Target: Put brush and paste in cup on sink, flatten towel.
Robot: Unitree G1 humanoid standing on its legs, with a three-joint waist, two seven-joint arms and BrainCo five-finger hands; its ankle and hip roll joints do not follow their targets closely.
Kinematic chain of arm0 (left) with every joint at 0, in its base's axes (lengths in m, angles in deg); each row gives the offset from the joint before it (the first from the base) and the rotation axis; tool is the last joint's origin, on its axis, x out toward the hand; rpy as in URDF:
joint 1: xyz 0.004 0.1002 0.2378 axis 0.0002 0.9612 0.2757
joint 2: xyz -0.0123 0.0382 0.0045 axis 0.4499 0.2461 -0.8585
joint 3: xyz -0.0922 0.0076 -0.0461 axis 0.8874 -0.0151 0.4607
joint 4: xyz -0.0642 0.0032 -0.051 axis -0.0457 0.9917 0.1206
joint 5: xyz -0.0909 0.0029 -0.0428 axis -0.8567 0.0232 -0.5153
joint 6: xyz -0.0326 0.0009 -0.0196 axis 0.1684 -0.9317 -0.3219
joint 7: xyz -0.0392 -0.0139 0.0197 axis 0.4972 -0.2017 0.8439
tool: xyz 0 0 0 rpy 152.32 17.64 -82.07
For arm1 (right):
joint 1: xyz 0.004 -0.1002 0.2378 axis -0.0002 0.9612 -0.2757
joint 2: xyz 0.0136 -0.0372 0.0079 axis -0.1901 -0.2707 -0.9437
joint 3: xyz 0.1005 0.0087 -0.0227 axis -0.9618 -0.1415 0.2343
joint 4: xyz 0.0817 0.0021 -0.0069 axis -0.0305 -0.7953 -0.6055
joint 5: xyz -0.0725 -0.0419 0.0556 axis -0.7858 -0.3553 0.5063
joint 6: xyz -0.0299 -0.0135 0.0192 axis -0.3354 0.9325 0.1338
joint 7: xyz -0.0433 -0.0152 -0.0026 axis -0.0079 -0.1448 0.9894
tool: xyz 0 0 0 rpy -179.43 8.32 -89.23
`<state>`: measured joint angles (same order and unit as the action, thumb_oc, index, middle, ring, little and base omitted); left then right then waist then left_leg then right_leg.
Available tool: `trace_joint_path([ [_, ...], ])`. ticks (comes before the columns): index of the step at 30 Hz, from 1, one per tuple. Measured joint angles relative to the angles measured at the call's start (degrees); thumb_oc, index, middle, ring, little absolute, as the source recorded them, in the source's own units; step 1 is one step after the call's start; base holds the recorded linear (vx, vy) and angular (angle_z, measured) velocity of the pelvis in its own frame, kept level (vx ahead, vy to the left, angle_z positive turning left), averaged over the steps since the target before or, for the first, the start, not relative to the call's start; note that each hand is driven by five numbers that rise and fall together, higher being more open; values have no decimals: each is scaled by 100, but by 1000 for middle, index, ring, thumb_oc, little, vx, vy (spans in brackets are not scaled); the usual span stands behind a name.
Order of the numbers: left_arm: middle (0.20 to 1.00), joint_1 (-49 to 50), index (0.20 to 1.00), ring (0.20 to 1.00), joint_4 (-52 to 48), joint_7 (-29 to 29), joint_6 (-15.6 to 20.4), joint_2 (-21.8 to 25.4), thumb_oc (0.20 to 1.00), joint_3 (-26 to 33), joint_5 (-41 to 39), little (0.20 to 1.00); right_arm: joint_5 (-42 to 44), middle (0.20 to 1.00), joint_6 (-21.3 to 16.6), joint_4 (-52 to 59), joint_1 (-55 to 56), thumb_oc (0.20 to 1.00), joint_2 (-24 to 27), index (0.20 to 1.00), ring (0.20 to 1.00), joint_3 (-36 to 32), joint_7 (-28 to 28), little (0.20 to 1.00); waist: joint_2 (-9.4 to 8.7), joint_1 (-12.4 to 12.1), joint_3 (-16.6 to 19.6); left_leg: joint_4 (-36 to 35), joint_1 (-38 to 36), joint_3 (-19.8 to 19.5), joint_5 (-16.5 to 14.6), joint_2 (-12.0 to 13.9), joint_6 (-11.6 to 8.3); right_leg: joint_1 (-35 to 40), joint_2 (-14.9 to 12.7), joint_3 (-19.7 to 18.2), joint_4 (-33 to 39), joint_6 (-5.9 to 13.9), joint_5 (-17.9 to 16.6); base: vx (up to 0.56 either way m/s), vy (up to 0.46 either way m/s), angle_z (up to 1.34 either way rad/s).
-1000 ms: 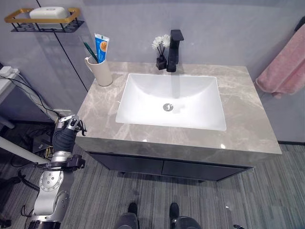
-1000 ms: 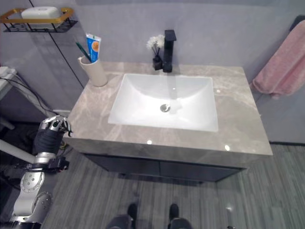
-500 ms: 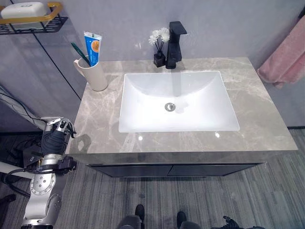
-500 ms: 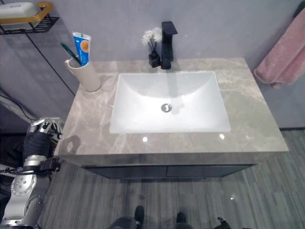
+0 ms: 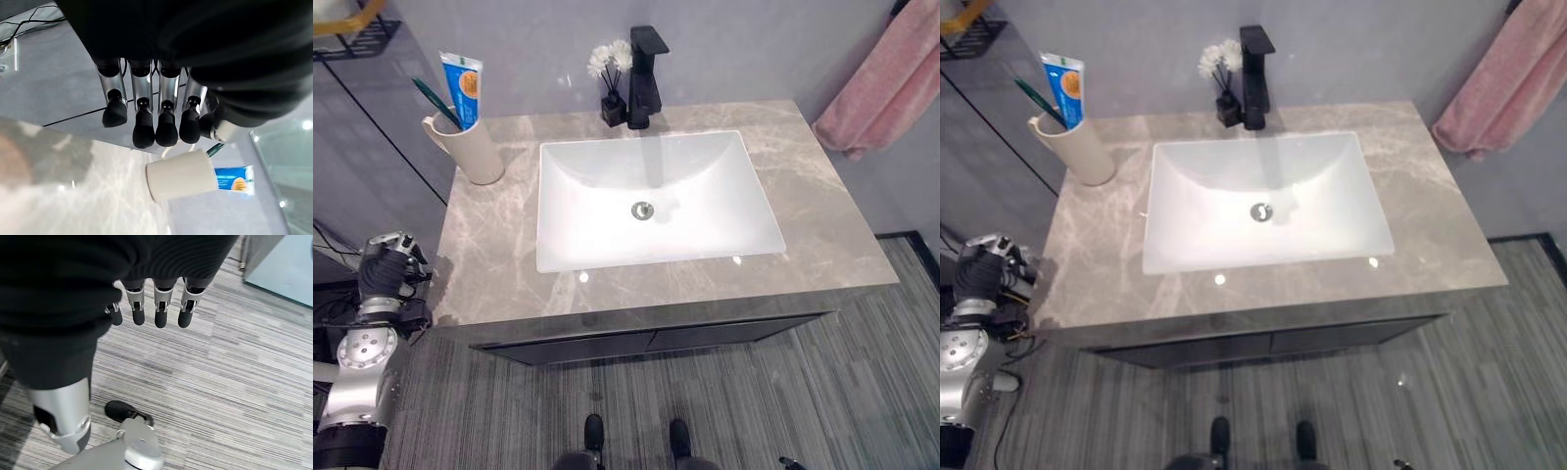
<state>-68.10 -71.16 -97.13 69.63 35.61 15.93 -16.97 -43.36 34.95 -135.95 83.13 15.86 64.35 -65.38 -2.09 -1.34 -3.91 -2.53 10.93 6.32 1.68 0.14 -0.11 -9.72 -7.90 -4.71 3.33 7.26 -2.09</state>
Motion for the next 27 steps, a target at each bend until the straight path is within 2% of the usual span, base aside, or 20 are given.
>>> trace_joint_path([
  [3,200,-526,200,200,421,-71,-15,387,200,-377,-22,200,7,1000,-2,51,-55,1000,9,1000,1000,80,-3,1000,-67,46,-46,16,248,77,42,1,6,-260,-2,8,15,-20,-129,-30,0,-13],
  [8,200,-1453,200,200,981,-202,4,720,200,-822,-68,200,20,1000,-5,190,-98,1000,16,1000,1000,242,0,1000,-202,160,-270,46,515,192,115,-2,14,-559,-12,2,41,-54,-244,-20,3,-8],
  [12,200,-2272,200,200,1655,-309,-30,1075,200,-1261,-73,200,38,1000,-10,325,-209,1000,16,1000,1000,437,2,1000,-202,226,-450,139,739,204,160,0,9,-704,8,-12,146,-26,-388,-4,-2,-2],
  [17,200,-2990,200,200,2175,-318,-37,1117,200,-1565,-237,200,145,1000,-20,477,-271,1000,30,1000,1000,517,12,1000,-208,230,-622,239,835,202,138,1,24,-748,12,-25,145,10,-438,0,0,0],
  [22,200,-3735,200,200,2677,-357,-104,1353,200,-2040,-253,200,256,1000,-76,507,-366,1000,32,1000,1000,614,26,1000,-313,274,-743,321,943,238,91,-33,45,-853,-26,-88,145,27,-471,15,4,-4],
  [25,200,-3869,200,200,2736,-379,-126,1449,200,-2138,-239,200,271,1000,-79,506,-402,1000,31,1000,1000,628,27,1000,-352,277,-752,454,1023,317,31,-24,63,-906,-91,-96,164,10,-351,28,-6,-9],
  [27,200,-3866,200,200,2702,-413,-160,1492,200,-2140,-233,200,291,1000,-78,503,-418,1000,28,1000,1000,642,25,1000,-357,249,-759,457,1021,363,31,-23,63,-928,-106,-96,151,11,-390,34,-4,-12],
])
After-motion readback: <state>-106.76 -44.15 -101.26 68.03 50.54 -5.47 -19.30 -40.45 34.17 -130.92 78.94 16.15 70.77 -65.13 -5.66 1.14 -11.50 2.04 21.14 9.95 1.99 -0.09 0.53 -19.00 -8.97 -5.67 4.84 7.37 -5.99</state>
